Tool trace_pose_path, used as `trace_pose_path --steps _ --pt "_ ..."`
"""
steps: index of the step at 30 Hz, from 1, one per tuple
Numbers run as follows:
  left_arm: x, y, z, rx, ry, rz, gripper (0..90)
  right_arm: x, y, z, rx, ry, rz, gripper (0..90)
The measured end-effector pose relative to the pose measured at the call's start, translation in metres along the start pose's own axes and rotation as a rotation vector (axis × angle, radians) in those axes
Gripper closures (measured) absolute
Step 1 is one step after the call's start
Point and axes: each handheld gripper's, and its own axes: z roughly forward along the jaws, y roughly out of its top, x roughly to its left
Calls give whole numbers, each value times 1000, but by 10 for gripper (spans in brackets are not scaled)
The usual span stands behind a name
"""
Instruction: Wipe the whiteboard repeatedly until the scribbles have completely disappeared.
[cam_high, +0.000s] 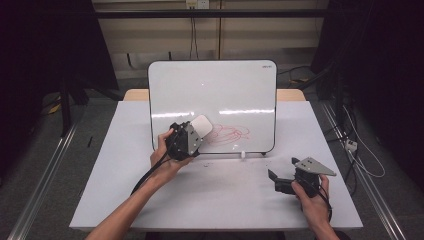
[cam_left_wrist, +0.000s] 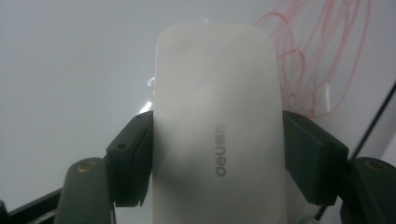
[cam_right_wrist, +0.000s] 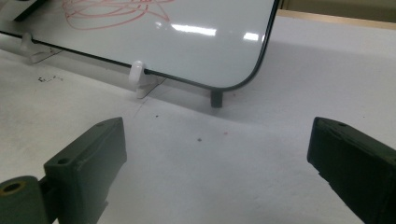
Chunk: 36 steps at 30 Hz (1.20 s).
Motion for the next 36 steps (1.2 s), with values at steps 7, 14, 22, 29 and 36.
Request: trace_pose_path --steps 7,14,22,29,36 --pt "23 9 2 4 35 -30 311 0 0 0 0 0 0 46" --pt "34 11 2 -7 66 -56 311 0 0 0 0 1 -1 46" --pt "18 4 1 -19 61 -64 311 0 0 0 0 2 -1 46" --pt "2 -1 1 -31 34 -46 311 1 0 1 1 4 -3 46" --pt "-19 -4 1 -28 11 19 311 1 0 0 -1 2 0 47"
